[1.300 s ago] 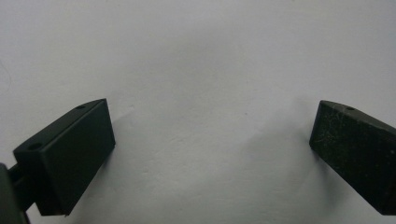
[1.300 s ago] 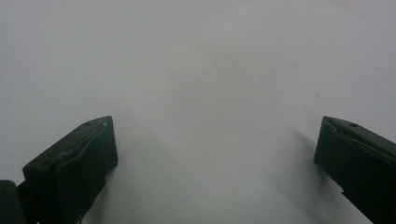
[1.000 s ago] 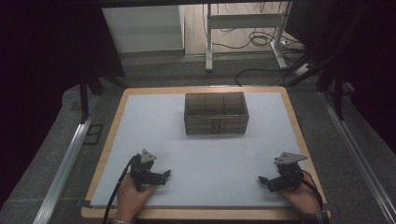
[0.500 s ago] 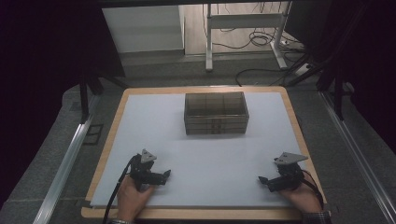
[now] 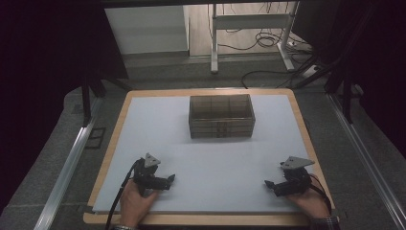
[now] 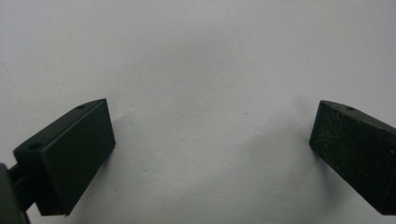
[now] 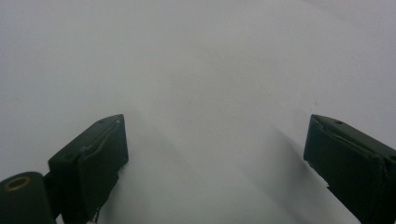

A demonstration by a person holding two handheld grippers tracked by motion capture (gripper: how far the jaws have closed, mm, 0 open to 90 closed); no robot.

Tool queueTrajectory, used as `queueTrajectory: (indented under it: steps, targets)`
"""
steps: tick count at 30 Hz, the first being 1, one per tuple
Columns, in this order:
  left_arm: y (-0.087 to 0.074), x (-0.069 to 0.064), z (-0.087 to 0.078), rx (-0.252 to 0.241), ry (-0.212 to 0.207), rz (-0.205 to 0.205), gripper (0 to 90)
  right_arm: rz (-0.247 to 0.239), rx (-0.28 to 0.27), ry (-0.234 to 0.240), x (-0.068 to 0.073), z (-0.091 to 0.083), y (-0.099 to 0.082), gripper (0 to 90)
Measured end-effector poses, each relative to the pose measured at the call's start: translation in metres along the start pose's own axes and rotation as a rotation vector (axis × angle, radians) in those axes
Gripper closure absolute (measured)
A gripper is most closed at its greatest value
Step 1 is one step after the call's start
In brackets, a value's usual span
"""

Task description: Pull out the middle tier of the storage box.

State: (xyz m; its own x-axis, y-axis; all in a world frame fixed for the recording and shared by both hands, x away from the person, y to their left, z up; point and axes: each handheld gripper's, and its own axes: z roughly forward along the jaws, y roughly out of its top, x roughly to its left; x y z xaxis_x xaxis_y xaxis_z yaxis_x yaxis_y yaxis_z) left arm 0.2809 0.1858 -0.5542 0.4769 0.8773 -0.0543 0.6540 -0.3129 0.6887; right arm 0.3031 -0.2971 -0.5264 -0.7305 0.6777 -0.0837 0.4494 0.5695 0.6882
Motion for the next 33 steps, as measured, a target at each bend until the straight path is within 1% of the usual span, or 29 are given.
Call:
queueTrajectory:
  steps: [6,10,12,18,22,24,33]
  targets:
    - [0.0,0.0,0.0,0.001,0.0,0.002,0.0,-0.031,-0.007,0.005,0.003,-0.003,0.007,9.0]
    - [0.0,0.0,0.0,0.003,0.0,0.003,0.0,-0.041,-0.012,0.007,0.004,-0.005,0.012,11.3]
    - [0.0,0.0,0.0,0.003,0.0,0.003,0.0,-0.055,-0.014,0.005,0.005,-0.006,0.014,12.0]
    - [0.0,0.0,0.0,0.004,0.0,0.005,0.0,-0.074,-0.018,0.023,0.008,-0.004,0.023,12.1]
    - [0.0,0.0,0.0,0.005,0.0,0.006,0.0,-0.106,-0.024,0.013,0.012,-0.003,0.029,12.1]
    - [0.0,0.0,0.0,0.005,0.0,0.006,0.0,-0.107,-0.027,0.013,0.013,-0.003,0.031,12.1]
    - [0.0,0.0,0.0,0.002,0.0,0.002,0.0,-0.167,-0.034,-0.004,0.02,0.002,0.044,13.5]
